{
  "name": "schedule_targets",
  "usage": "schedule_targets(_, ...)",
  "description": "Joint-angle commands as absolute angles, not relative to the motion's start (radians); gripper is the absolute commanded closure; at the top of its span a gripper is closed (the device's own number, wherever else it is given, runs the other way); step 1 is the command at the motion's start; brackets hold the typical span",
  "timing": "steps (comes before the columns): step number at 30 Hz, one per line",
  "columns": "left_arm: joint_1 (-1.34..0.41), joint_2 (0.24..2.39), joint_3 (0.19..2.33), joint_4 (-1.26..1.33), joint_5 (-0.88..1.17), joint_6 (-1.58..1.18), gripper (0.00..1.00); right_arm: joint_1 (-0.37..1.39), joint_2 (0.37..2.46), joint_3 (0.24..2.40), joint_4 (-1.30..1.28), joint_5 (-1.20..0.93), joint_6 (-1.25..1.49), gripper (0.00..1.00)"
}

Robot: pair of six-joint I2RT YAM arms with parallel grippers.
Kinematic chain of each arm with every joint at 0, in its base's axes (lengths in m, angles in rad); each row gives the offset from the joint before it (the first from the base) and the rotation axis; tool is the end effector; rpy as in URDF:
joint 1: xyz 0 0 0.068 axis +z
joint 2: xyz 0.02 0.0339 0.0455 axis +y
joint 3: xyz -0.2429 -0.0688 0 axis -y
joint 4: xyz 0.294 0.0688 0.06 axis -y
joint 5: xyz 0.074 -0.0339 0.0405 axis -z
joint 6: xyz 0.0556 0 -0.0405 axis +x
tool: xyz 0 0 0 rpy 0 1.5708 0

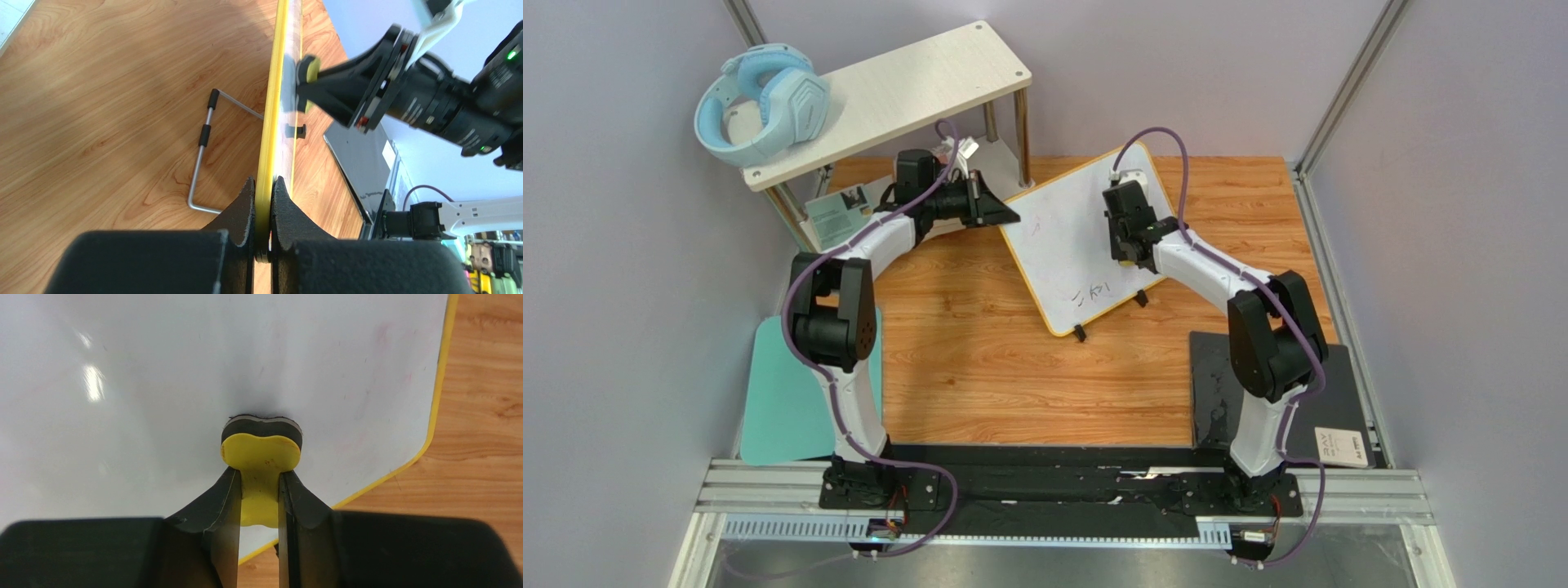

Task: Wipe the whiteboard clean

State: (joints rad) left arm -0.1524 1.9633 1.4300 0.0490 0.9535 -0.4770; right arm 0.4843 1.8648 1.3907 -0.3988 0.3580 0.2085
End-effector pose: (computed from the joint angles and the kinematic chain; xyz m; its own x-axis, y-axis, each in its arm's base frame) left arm 0.4780 -0.1193 0.1907 -0.7767 -0.1496 -0.6119 0.5005 0.4434 -0.7436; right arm 0.4165 0.1971 0.1685 -0.7124 -0.1557 -0.6843 -0.0913 0.9873 -0.1296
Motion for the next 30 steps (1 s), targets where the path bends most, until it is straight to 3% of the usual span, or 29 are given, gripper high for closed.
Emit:
schedule_targets(1,-0.152,1.945,1.445,0.069,0.816,-0.287,1.0,0.479,1.884,1.482,-0.287,0.316,0.205,1.0)
schedule_targets(8,-0.152,1.944,1.445,0.067,0.815,-0.288,1.0,0.495,1.855,1.434,-0.299,0.253,0.204,1.0)
schedule_targets(19,-0.152,1.95,1.44,0.081,0.821,-0.299,1.0,0.606,1.741,1.134,-0.272,0.334,0.218,1.0)
schedule_targets(30,-0.153,1.948,1.442,0.081,0.824,-0.298,1.0,0.779,1.813,1.25,-0.222,0.2,0.138,1.0)
